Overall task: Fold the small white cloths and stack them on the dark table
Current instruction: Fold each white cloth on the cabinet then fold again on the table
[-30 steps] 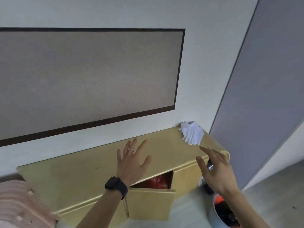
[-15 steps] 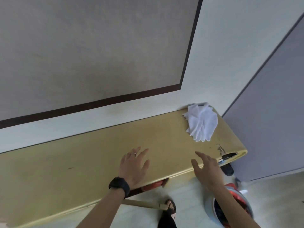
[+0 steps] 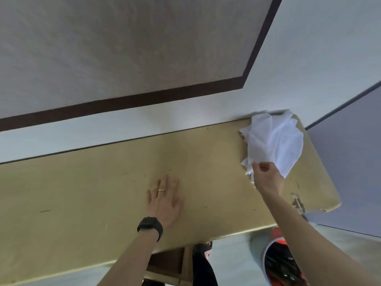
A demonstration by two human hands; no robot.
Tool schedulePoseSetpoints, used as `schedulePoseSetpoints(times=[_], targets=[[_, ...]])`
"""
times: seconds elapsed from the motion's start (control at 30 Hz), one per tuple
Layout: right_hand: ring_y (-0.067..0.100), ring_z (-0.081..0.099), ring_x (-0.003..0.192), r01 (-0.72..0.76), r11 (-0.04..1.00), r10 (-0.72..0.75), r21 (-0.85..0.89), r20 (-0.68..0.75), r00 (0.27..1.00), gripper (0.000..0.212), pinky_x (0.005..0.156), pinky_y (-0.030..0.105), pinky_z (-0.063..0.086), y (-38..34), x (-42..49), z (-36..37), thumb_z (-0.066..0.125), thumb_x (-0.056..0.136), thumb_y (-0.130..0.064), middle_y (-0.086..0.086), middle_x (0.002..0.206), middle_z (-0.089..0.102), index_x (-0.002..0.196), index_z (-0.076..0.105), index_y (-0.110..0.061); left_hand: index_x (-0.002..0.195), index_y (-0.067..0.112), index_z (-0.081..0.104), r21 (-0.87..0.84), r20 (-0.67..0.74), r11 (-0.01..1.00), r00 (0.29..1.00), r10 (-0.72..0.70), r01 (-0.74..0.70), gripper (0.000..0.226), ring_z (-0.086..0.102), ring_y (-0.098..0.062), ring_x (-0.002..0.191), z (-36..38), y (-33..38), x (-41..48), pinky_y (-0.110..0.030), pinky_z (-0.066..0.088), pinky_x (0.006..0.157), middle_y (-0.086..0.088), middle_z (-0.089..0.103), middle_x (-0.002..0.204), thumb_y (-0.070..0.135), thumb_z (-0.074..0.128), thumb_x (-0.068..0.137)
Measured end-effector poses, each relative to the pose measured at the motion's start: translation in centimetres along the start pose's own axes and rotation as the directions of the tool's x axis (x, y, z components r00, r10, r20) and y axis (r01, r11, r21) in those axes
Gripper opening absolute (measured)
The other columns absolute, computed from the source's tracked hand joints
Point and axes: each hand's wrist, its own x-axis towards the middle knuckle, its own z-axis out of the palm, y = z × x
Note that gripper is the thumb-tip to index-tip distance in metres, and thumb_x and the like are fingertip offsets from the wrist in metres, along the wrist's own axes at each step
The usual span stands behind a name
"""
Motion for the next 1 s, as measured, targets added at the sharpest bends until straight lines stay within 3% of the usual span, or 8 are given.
schedulePoseSetpoints(times=[0.1,0.23,0.4,0.57,0.67,0.77,0.87,1.0], targets=[[0.017,0.059,0.085,0.037,0.999,-0.038,-0.017,-0.048,0.998,0.023,0.072,0.031,0.043,0.1,0.2,0.6,0.053,0.094,-0.043,-0.007,0.091,0.068,0.104,0.064,-0.024,0.152,0.048,-0.014,0.014,0.004,1.0,1.0,0.0,0.0,0.066,-0.024,-0.019,0.148,1.7,-0.9,0.2,-0.052,-0.01,0.121,0.012,-0.032,0.157,0.06,0.025,0.1],[0.02,0.061,0.085,0.179,0.984,-0.176,0.016,-0.117,0.978,0.017,0.071,0.031,0.04,-1.0,-1.1,0.1,0.048,0.098,-0.038,-0.004,0.091,0.066,0.097,0.055,-0.023,0.15,0.05,-0.017,0.022,0.046,1.0,0.999,0.022,-0.023,0.066,-0.024,-0.016,0.147,1.3,-1.5,0.4,-0.051,-0.01,0.12,0.013,-0.031,0.158,0.061,0.025,0.1],[0.014,0.06,0.087,0.505,0.863,-0.504,-0.009,-0.065,0.861,0.01,0.076,0.031,0.045,-5.2,-4.8,-3.6,0.047,0.101,-0.029,-0.008,0.1,0.065,0.105,0.056,-0.026,0.156,0.038,0.0,-0.079,0.116,0.997,0.993,0.034,-0.025,0.071,0.0,-0.024,0.153,-3.7,0.1,-0.1,-0.046,0.007,0.122,-0.002,0.0,0.167,0.04,0.043,0.1],[0.003,0.059,0.083,0.721,0.693,-0.713,-0.029,0.12,0.691,0.018,0.074,0.018,0.045,-10.6,-10.8,-6.7,0.051,0.1,-0.023,-0.011,0.091,0.062,0.105,0.065,-0.032,0.155,0.031,0.024,-0.419,-0.152,0.886,0.978,0.145,-0.197,0.061,0.024,-0.018,0.145,-13.2,2.1,-2.9,-0.037,0.026,0.117,0.006,0.03,0.158,0.037,0.05,0.099],[0.003,0.058,0.081,0.813,0.58,-0.768,-0.058,0.295,0.569,0.019,0.07,0.015,0.041,-13.3,-15.7,-7.8,0.052,0.1,-0.024,-0.013,0.087,0.06,0.102,0.065,-0.038,0.148,0.036,0.038,-0.56,-0.282,0.75,0.933,0.225,-0.351,0.056,0.034,-0.008,0.137,-19.4,2.0,-5.5,-0.03,0.029,0.114,0.014,0.041,0.15,0.032,0.057,0.096],[0.003,0.057,0.081,0.864,0.488,-0.763,-0.124,0.419,0.491,0.019,0.074,0.024,0.045,-15.8,-20.6,-8.1,0.05,0.101,-0.027,-0.016,0.09,0.06,0.1,0.063,-0.041,0.138,0.042,0.05,-0.625,-0.243,0.644,0.894,0.377,-0.441,0.061,0.043,0.001,0.128,-24.4,0.5,-8.5,-0.022,0.037,0.104,0.021,0.05,0.14,0.019,0.07,0.085],[0.0,0.054,0.082,0.894,0.412,-0.774,-0.176,0.451,0.446,0.019,0.074,0.028,0.048,-17.9,-25.5,-7.8,0.047,0.101,-0.03,-0.019,0.089,0.057,0.099,0.061,-0.041,0.123,0.047,0.058,-0.574,-0.135,0.655,0.847,0.515,-0.49,0.053,0.05,0.003,0.12,-27.1,-1.9,-11.8,-0.012,0.037,0.089,0.025,0.057,0.13,0.025,0.078,0.079],[-0.003,0.053,0.089,0.915,0.377,-0.814,-0.143,0.42,0.401,0.018,0.075,0.019,0.043,-19.8,-30.7,-6.5,0.048,0.101,-0.026,-0.021,0.095,0.058,0.101,0.064,-0.035,0.105,0.036,0.07,-0.542,-0.28,0.653,0.846,0.453,-0.529,0.023,0.058,0.002,0.082,-27.7,-5.8,-15.5,-0.021,0.049,0.076,0.018,0.068,0.093,0.033,0.074,0.083]])
